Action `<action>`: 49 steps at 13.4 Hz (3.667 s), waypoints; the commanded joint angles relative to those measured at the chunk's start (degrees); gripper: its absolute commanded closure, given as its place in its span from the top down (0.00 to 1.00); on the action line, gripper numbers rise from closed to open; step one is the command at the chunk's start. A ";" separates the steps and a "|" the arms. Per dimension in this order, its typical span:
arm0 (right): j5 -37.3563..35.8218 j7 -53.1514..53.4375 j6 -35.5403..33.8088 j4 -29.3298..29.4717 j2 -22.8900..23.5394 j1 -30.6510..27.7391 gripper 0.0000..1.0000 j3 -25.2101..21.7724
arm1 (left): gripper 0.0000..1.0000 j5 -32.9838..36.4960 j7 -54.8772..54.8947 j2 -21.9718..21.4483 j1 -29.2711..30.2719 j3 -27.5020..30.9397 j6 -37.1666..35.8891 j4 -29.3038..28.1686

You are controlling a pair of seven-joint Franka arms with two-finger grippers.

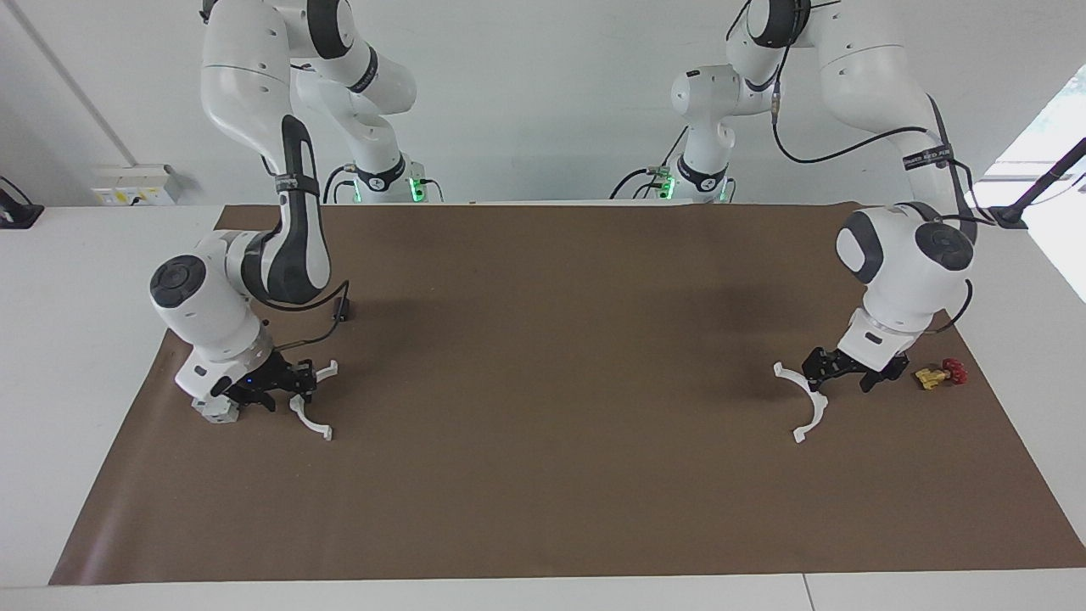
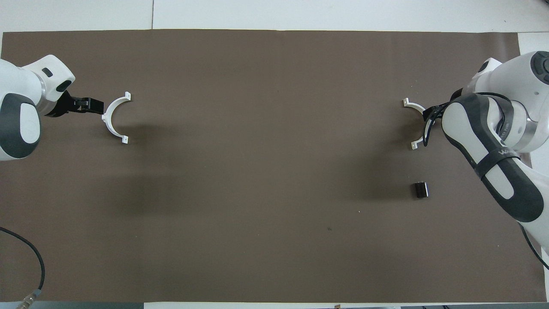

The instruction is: Assemble drain pipe with both arms

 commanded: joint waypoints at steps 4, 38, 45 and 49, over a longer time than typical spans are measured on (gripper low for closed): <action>1.27 -2.21 1.87 -2.56 -1.32 -0.46 0.49 0.32 | 0.93 -0.27 1.39 2.27 0.20 0.22 4.00 -1.13; -9.18 54.93 -9.36 24.86 11.88 31.47 1.00 4.27 | 0.00 0.17 -19.50 -6.61 -16.03 0.66 -7.16 1.24; -8.66 34.92 -29.21 23.02 -4.11 14.68 1.00 4.54 | 0.00 2.27 -32.43 -4.33 -26.41 0.66 -6.63 1.41; -6.12 26.72 -42.13 22.93 -12.90 6.68 1.00 4.45 | 0.00 3.95 -40.17 2.78 -31.69 0.66 -4.96 5.45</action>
